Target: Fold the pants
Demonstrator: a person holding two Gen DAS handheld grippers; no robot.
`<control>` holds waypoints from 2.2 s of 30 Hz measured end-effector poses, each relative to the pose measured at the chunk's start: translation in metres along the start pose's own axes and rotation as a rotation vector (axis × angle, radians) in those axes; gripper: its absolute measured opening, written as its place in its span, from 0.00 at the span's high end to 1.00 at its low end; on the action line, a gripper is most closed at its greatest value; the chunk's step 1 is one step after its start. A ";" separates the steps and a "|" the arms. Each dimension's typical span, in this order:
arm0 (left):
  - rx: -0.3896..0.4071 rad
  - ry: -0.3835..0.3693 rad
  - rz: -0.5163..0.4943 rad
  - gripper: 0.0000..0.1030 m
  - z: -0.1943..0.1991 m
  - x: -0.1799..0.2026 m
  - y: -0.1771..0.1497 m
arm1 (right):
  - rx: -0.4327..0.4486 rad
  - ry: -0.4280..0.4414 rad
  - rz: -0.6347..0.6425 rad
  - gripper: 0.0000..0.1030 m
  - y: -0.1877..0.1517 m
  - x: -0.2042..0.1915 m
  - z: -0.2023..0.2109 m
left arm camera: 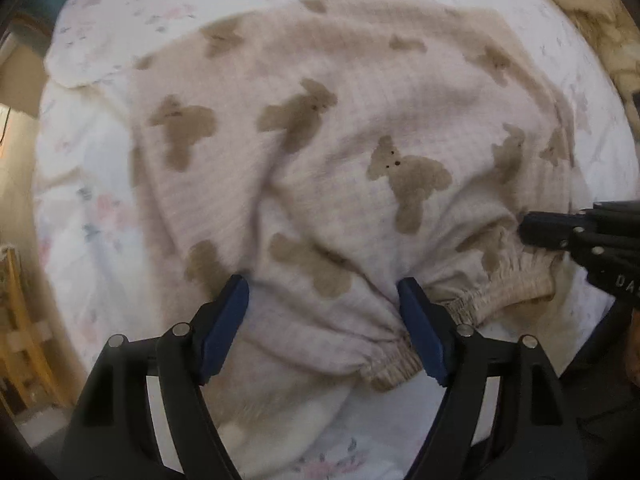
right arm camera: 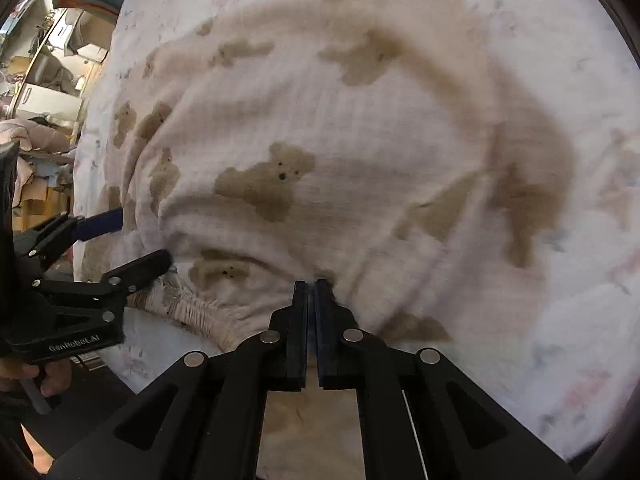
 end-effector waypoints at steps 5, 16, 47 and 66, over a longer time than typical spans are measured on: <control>-0.022 -0.065 0.014 0.29 0.007 0.004 -0.018 | -0.046 0.047 0.007 0.93 -0.009 -0.009 -0.003; 0.051 -0.044 0.147 0.22 0.051 -0.076 0.014 | 0.085 0.065 -0.071 0.75 0.036 0.016 0.048; 0.113 -0.104 0.098 0.97 0.007 -0.097 0.151 | 0.152 0.046 0.098 0.96 0.180 0.079 0.030; 0.369 -0.063 -0.098 0.97 0.099 -0.072 0.120 | 0.401 0.058 0.264 0.97 0.127 0.050 0.121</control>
Point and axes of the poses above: each gripper's, at about its wrist camera, not at the fingertips, and z roughly against the way its jaws point, x to its right, y to its top, the point moved 8 cm from there along -z, roughly the way its jaws point, and after that the axes turned 1 degree about y, right-handed, at the moved point
